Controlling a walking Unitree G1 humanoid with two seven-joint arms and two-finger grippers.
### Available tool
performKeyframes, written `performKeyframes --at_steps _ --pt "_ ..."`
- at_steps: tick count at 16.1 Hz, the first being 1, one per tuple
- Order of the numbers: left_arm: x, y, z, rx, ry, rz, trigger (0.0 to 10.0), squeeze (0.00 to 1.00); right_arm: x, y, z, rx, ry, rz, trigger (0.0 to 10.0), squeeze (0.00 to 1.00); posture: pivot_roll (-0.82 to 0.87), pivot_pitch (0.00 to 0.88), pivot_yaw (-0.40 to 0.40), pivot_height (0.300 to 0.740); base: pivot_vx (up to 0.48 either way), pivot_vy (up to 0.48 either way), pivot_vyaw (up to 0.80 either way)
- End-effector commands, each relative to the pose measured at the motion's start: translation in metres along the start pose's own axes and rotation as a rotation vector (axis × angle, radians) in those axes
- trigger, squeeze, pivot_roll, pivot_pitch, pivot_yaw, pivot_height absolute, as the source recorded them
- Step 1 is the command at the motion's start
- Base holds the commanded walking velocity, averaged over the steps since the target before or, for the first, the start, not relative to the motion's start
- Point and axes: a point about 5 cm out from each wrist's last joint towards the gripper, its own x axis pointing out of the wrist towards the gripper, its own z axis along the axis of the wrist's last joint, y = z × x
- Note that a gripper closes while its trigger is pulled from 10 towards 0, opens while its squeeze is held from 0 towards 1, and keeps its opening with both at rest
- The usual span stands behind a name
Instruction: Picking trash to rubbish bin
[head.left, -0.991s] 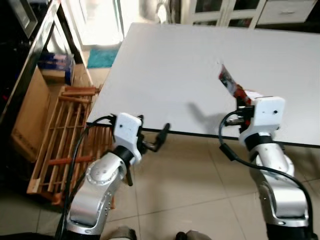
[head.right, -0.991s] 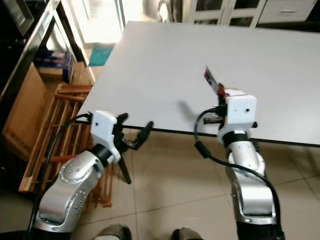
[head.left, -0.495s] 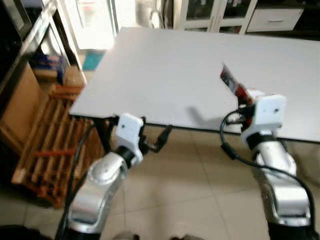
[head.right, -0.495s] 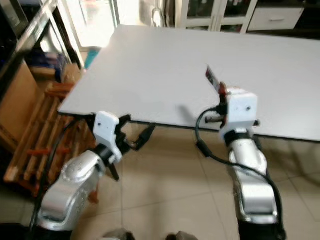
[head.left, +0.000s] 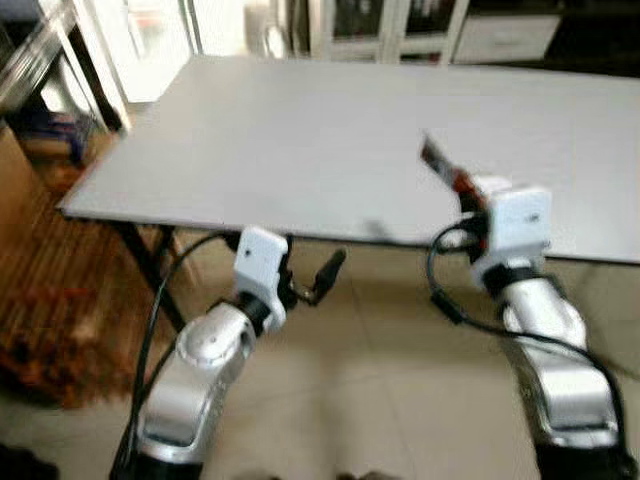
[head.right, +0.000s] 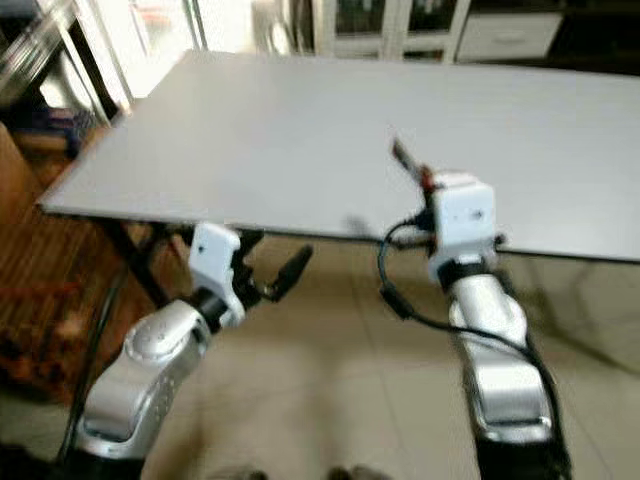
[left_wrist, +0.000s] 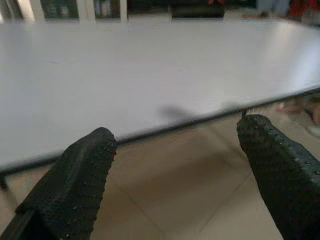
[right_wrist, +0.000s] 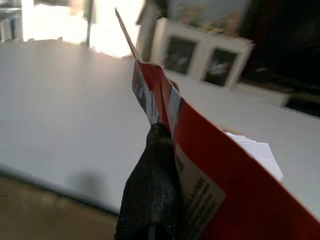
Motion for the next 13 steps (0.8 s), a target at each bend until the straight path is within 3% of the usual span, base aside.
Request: performKeyframes --at_steps 1,6,13 --pt "0.002 0.001 0.003 0.008 -0.010 -0.007 10.0 0.00 0.005 0.001 0.007 -0.012 -0.034 0.016 10.0 0.00 -0.01 0.117 0.003 0.740 0.000 -0.480 0.00" --pt "0.004 0.001 0.002 0.016 -0.011 -0.001 10.0 0.00 0.003 0.003 0.001 0.042 -0.011 -0.052 10.0 0.00 -0.01 0.100 0.002 0.740 0.000 -0.480 0.00" --pt "0.009 0.005 0.002 -0.006 -0.010 0.036 10.0 0.00 0.003 0.000 -0.008 0.098 0.021 -0.151 10.0 0.00 -0.01 0.091 0.003 0.740 0.000 0.000 0.00"
